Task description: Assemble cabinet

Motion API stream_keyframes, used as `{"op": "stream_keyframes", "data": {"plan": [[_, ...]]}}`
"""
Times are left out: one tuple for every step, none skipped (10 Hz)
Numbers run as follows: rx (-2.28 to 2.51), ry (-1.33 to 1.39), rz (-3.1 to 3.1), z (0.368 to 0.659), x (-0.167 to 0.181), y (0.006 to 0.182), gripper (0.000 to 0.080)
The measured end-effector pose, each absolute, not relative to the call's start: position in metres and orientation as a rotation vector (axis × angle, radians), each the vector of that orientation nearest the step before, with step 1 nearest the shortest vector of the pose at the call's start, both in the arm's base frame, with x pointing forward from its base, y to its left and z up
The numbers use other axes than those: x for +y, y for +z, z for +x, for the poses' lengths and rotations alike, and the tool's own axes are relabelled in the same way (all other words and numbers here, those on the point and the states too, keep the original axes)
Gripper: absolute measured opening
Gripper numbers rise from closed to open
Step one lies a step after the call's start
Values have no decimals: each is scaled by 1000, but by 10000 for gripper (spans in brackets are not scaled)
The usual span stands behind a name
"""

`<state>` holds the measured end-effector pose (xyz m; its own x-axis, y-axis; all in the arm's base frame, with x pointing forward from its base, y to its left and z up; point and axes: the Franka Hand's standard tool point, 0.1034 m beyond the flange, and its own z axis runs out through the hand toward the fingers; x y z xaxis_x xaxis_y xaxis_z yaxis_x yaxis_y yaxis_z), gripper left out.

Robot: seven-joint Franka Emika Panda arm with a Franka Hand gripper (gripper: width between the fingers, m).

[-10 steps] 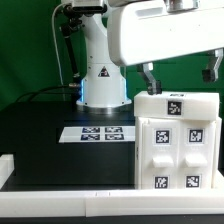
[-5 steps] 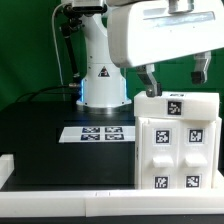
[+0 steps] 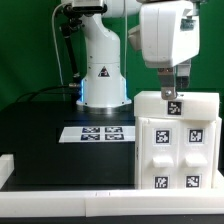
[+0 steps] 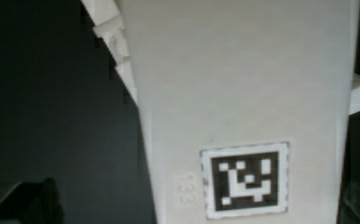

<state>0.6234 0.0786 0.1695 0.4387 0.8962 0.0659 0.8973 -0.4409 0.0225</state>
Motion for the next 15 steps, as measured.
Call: {"op": "stream_keyframes", "data": {"plan": [[-1637,-97,-2657,621,79,166,797],[-1636,-91,-2656,618,79,163,797],[-1635,-86,-2654,614,80,158,797],[-1636,-81,-2651,611,81,155,797],[-1635,-78,-2651,609,81,152,797],[-1632,-73,-2651,608,80,151,797],[-1621,-72,-2658,608,80,150,797],[-1620,-71,-2658,608,79,150,680],[-1619,-70,-2659,608,79,150,680],[-1616,-70,-2661,608,78,150,561],[-1593,-69,-2674,608,78,150,561],[-1567,-69,-2689,608,78,150,561],[-1499,-70,-2724,608,77,150,561],[-1328,-68,-2807,608,76,150,561],[-1164,-66,-2877,608,76,150,561]]}}
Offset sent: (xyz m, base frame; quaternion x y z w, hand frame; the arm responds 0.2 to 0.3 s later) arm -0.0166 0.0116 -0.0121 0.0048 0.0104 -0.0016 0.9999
